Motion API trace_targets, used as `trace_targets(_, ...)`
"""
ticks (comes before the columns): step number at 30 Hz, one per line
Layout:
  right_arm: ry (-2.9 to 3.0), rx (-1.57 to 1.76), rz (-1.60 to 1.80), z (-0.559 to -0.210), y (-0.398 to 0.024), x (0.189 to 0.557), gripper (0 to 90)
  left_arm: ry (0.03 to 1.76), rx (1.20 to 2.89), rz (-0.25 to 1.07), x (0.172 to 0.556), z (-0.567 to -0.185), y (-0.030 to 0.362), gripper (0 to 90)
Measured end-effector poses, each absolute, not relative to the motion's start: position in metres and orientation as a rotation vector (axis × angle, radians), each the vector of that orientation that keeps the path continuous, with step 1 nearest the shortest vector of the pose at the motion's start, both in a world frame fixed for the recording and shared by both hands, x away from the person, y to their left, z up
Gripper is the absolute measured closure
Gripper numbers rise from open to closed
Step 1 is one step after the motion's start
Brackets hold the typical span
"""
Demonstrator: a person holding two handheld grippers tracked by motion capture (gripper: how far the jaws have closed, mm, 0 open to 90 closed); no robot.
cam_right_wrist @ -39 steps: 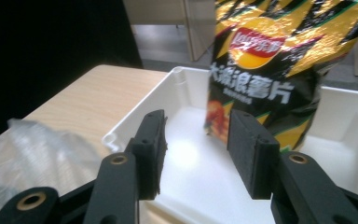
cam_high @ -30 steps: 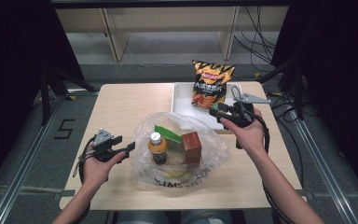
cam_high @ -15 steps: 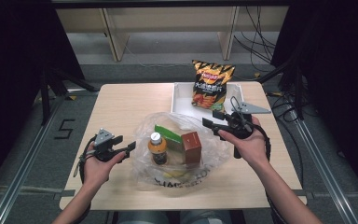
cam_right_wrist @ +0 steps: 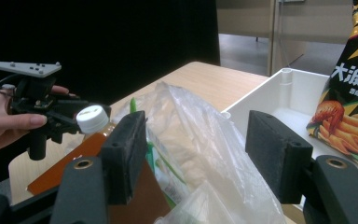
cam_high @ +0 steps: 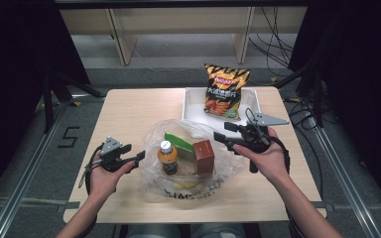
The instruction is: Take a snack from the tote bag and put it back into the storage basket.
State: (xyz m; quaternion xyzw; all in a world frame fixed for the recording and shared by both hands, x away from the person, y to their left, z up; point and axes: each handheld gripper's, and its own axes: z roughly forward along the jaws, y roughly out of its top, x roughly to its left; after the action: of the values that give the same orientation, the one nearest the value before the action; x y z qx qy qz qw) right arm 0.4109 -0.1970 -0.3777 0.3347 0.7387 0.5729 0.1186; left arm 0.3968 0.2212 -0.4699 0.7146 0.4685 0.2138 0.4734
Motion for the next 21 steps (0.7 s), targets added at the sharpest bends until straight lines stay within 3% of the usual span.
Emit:
trace_targets(11,2.187,0.931,1.764,-0.375,-0.197,0.406,38.5,1.146,1.742,0.527,0.396,-0.469,0.223,34.4)
trace_targets(21,2.255,0.845,1.856,-0.375,-0.187,0.396,31.6,1.148,1.738,0.529,0.393,-0.468,0.226,34.2)
